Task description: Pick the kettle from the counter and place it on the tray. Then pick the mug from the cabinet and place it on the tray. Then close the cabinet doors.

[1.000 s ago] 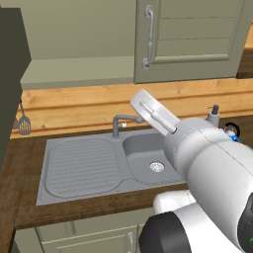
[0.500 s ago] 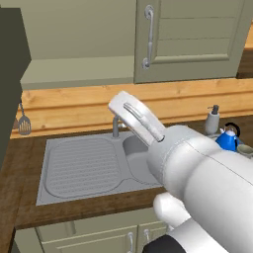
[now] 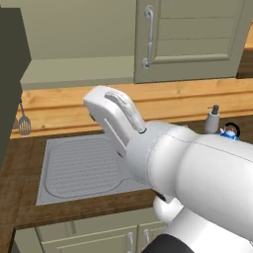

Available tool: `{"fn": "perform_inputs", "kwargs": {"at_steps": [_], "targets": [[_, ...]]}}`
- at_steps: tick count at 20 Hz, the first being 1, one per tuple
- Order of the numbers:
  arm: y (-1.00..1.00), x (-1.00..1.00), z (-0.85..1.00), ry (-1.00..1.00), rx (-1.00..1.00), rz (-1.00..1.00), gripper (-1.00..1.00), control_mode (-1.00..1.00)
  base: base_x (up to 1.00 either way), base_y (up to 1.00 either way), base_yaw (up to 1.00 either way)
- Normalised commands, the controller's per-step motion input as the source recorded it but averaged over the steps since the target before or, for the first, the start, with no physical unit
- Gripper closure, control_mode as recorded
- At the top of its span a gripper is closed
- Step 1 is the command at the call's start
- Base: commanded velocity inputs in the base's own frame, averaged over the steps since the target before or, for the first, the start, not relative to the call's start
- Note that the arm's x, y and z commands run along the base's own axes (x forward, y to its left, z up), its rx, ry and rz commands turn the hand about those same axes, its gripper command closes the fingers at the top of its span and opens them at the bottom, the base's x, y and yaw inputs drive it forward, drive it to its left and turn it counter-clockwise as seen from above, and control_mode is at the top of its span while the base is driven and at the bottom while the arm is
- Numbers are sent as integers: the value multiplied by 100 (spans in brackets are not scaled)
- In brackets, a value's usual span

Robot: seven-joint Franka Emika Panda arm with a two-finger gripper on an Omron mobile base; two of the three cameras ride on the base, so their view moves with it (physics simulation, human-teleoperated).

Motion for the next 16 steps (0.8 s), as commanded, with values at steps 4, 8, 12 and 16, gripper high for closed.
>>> {"fn": "perform_inputs", "kwargs": {"at_steps": [4, 8, 12, 16], "targets": [[33, -41, -4, 1, 9, 2, -100, -100, 0, 0, 0], [22, -35, 0, 0, 15, 0, -100, -100, 0, 0, 0], [34, -16, 4, 8, 7, 0, -100, -100, 0, 0, 0], [31, -23, 16, 20, 4, 0, -100, -100, 0, 0, 0]]}}
